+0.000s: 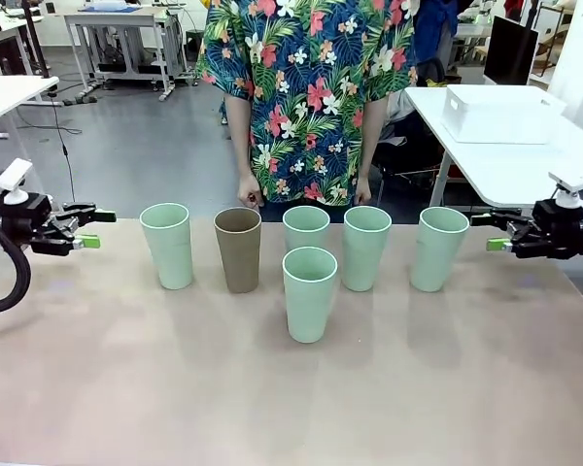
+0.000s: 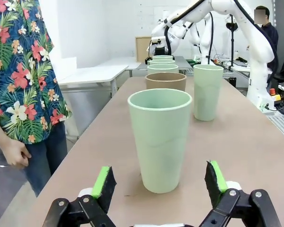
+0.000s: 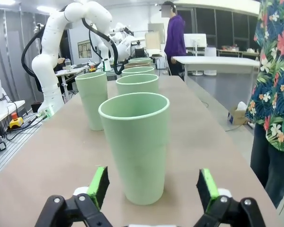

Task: Stack the cups and store them in the basket.
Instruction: Pick up two Reusable plastic cups , one in each hand.

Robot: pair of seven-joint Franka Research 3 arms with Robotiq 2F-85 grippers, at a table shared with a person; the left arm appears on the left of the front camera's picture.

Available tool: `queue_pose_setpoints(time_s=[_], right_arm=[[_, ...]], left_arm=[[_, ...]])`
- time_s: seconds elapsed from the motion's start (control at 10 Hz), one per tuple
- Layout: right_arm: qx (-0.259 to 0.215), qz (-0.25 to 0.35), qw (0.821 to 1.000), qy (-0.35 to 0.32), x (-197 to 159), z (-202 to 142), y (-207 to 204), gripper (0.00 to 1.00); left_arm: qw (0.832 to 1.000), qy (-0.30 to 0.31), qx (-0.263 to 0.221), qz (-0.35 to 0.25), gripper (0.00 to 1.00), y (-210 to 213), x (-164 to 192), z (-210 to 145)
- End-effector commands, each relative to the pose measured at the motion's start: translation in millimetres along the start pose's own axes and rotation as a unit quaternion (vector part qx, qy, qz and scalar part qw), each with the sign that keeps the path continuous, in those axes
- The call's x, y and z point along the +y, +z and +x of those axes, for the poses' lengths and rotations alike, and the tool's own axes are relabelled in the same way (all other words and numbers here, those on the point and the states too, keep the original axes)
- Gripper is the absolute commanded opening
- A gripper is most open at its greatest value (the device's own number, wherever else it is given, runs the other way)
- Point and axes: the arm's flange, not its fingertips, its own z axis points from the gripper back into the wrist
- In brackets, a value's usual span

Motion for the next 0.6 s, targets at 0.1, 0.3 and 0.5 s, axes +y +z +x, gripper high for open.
queue_pose_setpoints(time_s=[0.1,0.3,0.5], right_arm=[[-0.027,0.009,0.999,0.024,-1,-10,-17,1.0],[-0.027,0.012,0.999,0.023,-2,-16,-30,1.0],[-0.027,0.013,0.999,0.019,-2,-19,-40,1.0]], left_arm=[[0.999,-0.041,-0.027,0.001,1.0,-13,-13,-8],[0.998,-0.053,-0.037,0.004,1.0,-18,-15,-13],[0.998,-0.05,-0.043,0.007,1.0,-24,-19,-19]])
